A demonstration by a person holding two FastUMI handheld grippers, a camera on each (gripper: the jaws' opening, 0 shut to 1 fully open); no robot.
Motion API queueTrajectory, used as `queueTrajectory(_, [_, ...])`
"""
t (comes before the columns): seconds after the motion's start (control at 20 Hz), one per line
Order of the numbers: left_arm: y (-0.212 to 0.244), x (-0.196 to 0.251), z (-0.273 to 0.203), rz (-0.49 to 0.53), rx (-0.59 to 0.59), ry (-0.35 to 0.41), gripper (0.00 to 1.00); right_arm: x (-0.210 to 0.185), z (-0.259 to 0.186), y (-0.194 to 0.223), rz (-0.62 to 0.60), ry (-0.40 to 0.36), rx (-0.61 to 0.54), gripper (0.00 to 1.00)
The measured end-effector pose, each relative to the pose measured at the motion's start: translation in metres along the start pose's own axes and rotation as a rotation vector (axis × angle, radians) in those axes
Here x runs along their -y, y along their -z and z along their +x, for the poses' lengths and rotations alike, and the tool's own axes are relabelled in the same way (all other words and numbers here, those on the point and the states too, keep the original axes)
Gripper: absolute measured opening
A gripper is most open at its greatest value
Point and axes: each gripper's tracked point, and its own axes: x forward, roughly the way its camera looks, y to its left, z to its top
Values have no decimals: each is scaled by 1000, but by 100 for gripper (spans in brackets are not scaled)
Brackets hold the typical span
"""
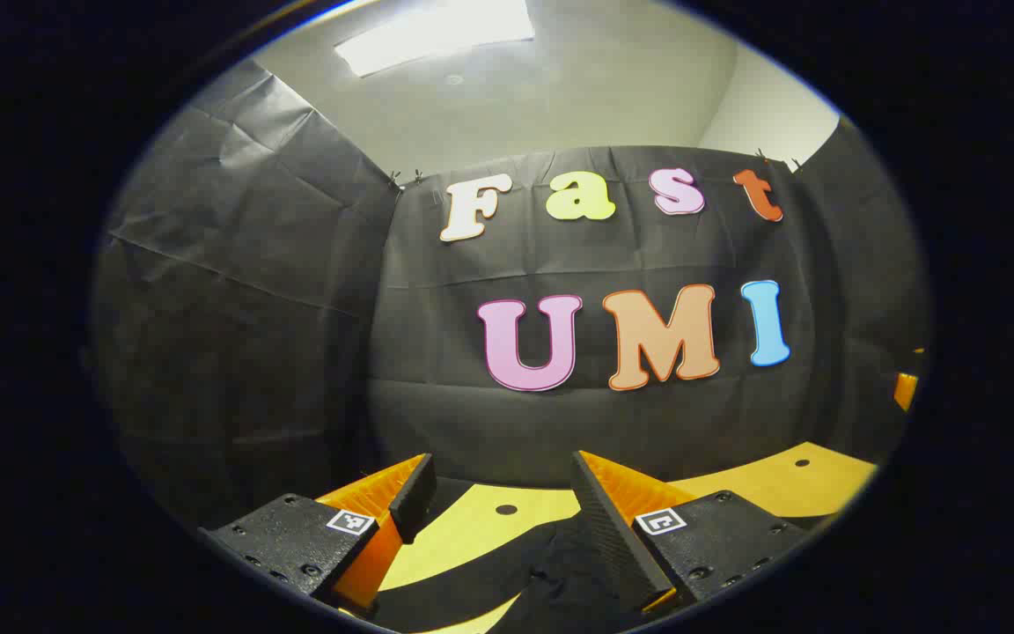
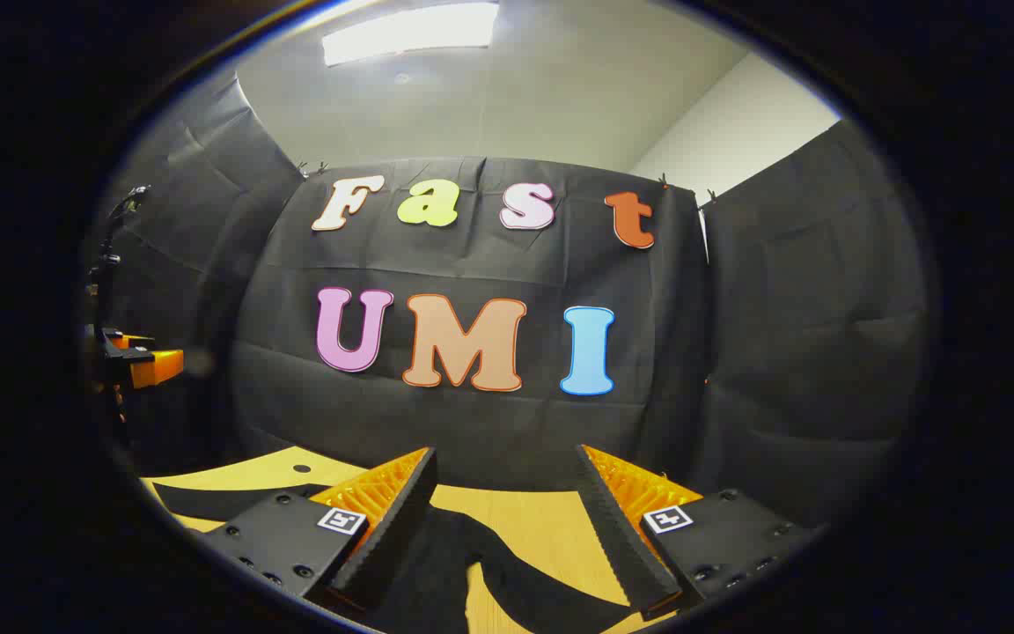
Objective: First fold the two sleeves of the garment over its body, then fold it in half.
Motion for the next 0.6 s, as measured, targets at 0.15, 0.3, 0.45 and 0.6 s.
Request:
queueTrajectory(0.15, [7,-10,1,-16,-20,-12,89,-9,3,-7,-9,-7,7,98])
queueTrajectory(0.3, [15,-15,9,-20,-31,-21,90,-10,2,-8,-20,-4,-3,98])
queueTrajectory(0.45, [17,-19,16,-20,-31,-34,90,0,-3,-2,-59,27,-21,98])
queueTrajectory(0.6, [20,-18,15,-25,-35,-34,90,5,-4,7,-65,39,-52,98])
